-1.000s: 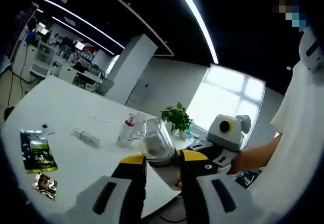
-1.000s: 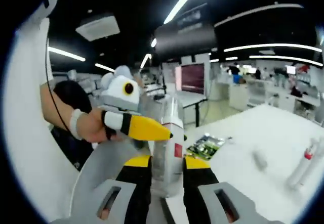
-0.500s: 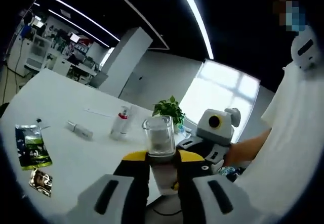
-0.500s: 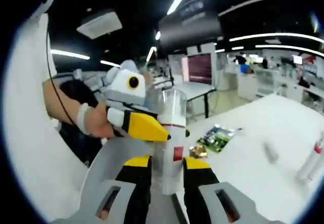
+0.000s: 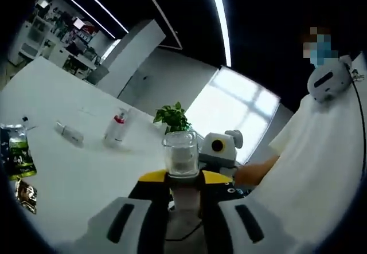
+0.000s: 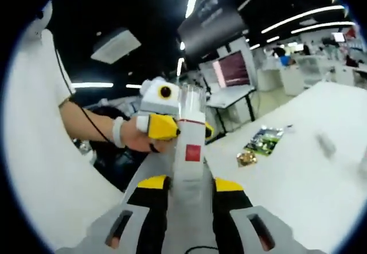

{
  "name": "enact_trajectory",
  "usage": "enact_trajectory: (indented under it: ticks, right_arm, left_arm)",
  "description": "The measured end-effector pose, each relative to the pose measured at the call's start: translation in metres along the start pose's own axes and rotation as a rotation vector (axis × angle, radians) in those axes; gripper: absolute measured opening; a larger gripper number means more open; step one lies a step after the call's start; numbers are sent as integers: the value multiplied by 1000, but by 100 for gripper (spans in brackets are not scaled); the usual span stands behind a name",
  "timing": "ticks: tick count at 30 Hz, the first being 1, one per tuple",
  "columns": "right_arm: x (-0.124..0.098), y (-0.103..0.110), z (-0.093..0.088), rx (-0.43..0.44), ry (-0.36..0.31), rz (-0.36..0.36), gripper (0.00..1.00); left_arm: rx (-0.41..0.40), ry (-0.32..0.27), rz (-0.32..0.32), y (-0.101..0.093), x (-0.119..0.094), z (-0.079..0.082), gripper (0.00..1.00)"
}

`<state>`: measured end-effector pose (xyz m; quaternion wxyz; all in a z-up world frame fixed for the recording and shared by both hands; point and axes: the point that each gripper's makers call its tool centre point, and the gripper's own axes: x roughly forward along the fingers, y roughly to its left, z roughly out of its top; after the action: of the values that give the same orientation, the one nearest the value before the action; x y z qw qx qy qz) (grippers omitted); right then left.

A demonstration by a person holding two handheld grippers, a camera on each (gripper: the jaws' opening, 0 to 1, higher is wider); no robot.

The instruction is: Arrange the skincare products in the storage area until every visible bottle or jar stands upright without overlapping.

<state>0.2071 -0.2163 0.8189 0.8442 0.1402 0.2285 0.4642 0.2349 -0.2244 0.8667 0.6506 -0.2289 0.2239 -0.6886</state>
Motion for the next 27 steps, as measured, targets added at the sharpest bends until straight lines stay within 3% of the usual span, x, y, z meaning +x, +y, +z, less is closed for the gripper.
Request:
enact_trajectory:
  ticks: [5, 8, 13, 16, 21, 24, 26, 27]
  right_arm:
    - [-17, 15, -9, 43, 43, 92, 22]
    - [-22, 18, -12, 37, 65, 101, 20]
    - [-29, 20, -6, 108, 59, 94, 17]
    - [-31, 6, 0, 89, 19, 12, 16]
    - [-33, -8, 2, 65, 23, -148, 15]
    - [-35, -19, 1, 77, 17, -255, 15]
    - [-37, -30, -2, 90, 26, -348, 15]
    - [-38, -33, -4, 85, 46, -377, 15]
  left_arm:
    - [-19, 28, -21, -14, 17, -9, 15]
    - [-31, 61, -45, -20, 24, -15, 15]
    - [-21, 84, -89, -26, 36, -8, 15]
    - [41, 98, -58, -18, 42, -3, 16]
    - [37, 54, -29, -10, 51, 1, 19]
    - [14, 37, 40, 1, 58, 1, 19]
    - [-27, 67, 113, 9, 60, -6, 21]
    - [10, 86, 138, 12, 62, -9, 23]
